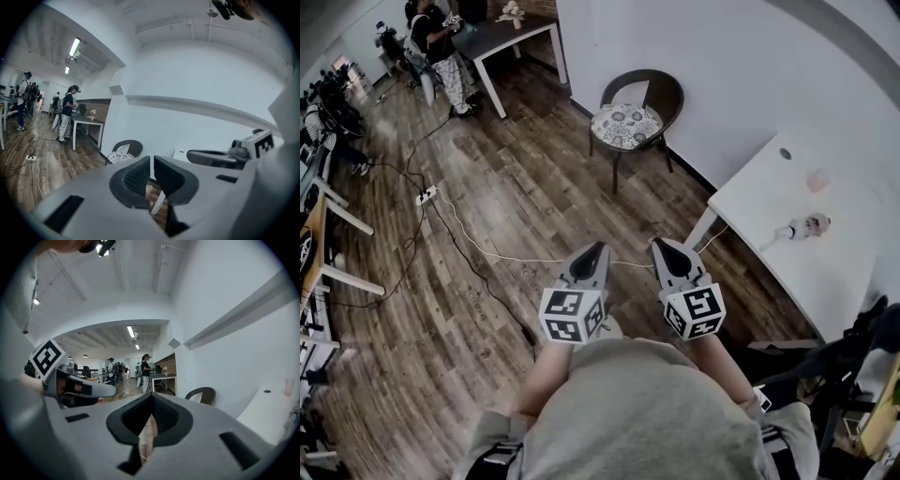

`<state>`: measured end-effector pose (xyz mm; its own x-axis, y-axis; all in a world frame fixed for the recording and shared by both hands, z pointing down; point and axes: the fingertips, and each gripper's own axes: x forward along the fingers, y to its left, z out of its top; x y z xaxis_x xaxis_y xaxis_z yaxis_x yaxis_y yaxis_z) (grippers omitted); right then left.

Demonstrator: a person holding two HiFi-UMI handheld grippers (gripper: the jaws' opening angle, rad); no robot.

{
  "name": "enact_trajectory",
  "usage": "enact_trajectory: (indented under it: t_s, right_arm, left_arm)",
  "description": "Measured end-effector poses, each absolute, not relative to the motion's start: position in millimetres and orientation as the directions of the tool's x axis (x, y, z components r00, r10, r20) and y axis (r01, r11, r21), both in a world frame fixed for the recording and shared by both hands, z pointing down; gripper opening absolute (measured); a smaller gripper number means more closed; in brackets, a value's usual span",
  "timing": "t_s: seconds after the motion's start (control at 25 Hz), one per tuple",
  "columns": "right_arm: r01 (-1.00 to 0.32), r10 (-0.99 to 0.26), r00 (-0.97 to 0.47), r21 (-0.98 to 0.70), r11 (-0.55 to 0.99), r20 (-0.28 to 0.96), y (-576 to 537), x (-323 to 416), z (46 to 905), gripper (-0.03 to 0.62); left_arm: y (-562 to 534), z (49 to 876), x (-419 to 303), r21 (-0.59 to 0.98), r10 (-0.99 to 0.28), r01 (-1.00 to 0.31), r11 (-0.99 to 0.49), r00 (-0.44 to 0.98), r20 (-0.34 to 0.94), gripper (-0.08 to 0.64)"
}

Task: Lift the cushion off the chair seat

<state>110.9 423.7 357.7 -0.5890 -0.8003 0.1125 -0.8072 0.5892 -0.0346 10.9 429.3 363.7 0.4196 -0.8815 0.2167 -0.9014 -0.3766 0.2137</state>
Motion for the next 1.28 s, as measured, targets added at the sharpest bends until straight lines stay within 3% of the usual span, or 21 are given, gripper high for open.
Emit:
enact_trajectory:
  t_s: [0.8,1.28]
  right_arm:
    - [-0.831,-0.817,-0.556,-0.073,0.552,0.152,335,103,377,-0.006]
    - [-0.834,-0.824,-0.552,-0.073,0.547,0.13,204,68,360,-0.006]
  left_arm:
    - [335,372,2,0.24,-0.86,-0.875,-0.419,0.468,0.205,0.137]
    - [204,360,-37,0.243,-0.864,-0.876,-0.417,0.465,0.192,0.149]
